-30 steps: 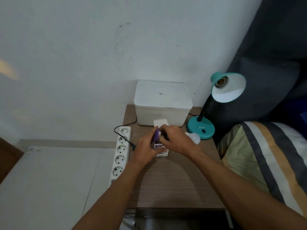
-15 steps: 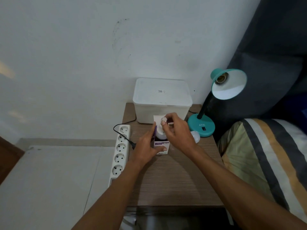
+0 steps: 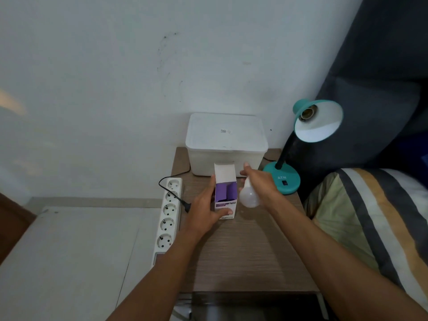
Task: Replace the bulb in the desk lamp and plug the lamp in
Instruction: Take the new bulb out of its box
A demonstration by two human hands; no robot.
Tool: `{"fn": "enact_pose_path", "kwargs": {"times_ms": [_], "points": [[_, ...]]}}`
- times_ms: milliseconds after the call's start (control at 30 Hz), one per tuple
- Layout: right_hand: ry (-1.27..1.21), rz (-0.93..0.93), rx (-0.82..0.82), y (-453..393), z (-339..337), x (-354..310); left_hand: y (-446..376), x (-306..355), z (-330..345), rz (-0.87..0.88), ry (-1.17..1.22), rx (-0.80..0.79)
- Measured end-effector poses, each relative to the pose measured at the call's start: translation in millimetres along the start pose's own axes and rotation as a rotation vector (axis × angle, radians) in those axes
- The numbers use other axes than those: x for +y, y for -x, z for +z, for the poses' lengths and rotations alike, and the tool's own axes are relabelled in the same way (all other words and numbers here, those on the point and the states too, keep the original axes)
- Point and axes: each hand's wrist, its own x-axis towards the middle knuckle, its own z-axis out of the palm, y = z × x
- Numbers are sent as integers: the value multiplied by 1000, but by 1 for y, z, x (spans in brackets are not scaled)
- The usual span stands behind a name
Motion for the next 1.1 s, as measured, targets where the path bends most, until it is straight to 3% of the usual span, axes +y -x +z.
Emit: {"fn": "enact_pose_path", "kwargs": {"times_ms": [133, 233, 400, 600, 967, 1100], "points": [[-105, 50, -115, 6, 3, -5, 0, 2, 0, -22, 15, -11], [-118, -23, -144, 8, -3, -4, -2, -1, 0, -6, 24, -9], [39, -242, -171, 15, -15, 5, 0, -2, 1, -23, 26, 1], [128, -287, -311, 21, -19, 22, 1, 2, 2, -72, 65, -14], [166, -271, -223, 27, -4, 33, 10, 3, 8, 36, -40, 7], [209, -244, -117, 29, -4, 36, 9, 3, 11, 61, -44, 34]]}}
